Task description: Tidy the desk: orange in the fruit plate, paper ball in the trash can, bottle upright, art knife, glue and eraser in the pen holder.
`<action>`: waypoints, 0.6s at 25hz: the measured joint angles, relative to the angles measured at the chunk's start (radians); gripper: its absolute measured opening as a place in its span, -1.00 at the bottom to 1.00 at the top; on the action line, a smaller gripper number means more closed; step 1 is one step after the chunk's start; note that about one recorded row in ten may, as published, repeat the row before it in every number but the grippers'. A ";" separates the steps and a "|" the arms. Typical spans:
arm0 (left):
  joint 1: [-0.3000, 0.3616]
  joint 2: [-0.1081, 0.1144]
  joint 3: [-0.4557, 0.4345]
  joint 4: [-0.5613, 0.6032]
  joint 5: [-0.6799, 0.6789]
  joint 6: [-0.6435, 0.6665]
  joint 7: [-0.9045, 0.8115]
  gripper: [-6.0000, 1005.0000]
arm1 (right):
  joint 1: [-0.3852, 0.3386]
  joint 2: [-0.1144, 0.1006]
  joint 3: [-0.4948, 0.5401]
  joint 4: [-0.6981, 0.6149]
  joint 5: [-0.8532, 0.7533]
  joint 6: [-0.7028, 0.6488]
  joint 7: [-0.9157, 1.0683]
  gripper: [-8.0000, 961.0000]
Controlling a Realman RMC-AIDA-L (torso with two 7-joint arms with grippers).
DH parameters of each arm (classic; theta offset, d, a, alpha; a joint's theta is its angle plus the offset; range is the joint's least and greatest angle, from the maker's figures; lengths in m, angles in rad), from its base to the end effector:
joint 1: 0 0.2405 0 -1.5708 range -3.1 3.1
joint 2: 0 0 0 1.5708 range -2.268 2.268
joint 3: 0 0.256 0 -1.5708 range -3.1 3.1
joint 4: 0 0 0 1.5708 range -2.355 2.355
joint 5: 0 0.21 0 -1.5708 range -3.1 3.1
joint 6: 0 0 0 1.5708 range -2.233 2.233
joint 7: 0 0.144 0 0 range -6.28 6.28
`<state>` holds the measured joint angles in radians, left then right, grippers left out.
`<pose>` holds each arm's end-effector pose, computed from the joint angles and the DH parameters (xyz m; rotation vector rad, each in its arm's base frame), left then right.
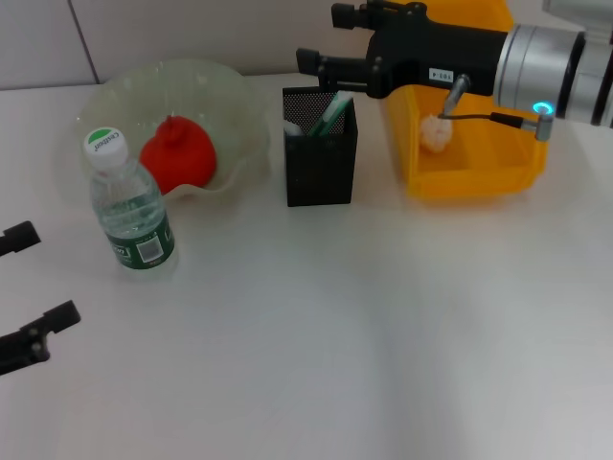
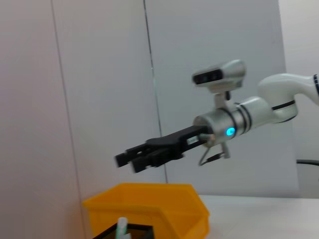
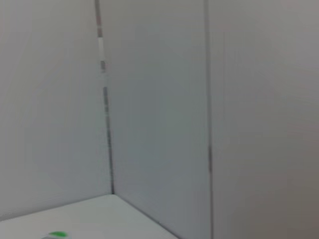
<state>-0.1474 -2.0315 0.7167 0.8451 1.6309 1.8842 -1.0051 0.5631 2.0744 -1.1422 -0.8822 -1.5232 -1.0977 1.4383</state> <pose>-0.3029 0.2278 0.0746 -2.5021 -0.1156 -0.9107 0.1714 0.4042 0.0116 -2.4631 0.3464 0.7776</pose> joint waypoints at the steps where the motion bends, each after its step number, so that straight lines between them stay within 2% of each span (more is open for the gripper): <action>1: 0.001 0.011 -0.007 0.000 0.000 0.004 -0.008 0.67 | -0.007 -0.001 0.000 -0.013 -0.009 -0.018 -0.006 0.48; 2: 0.001 0.011 -0.007 0.000 0.000 0.004 -0.008 0.67 | -0.016 -0.001 -0.001 -0.028 -0.023 -0.041 -0.010 0.54; 6: 0.003 0.046 -0.013 0.001 0.001 0.010 -0.049 0.67 | -0.062 0.002 -0.008 -0.084 -0.098 -0.164 -0.027 0.63; 7: 0.003 0.046 -0.013 0.001 0.001 0.010 -0.049 0.67 | -0.062 0.002 -0.008 -0.084 -0.098 -0.164 -0.027 0.63; 11: -0.005 0.073 -0.010 0.000 0.004 0.010 -0.107 0.66 | -0.098 0.002 -0.011 -0.116 -0.123 -0.277 -0.037 0.63; 15: -0.035 0.087 0.007 0.003 0.031 0.013 -0.176 0.66 | -0.131 0.003 -0.013 -0.152 -0.161 -0.395 -0.058 0.63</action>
<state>-0.1822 -1.9444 0.7237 0.8483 1.6621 1.8968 -1.1814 0.4322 2.0773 -1.1549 -1.0347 -1.6844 -1.4927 1.3804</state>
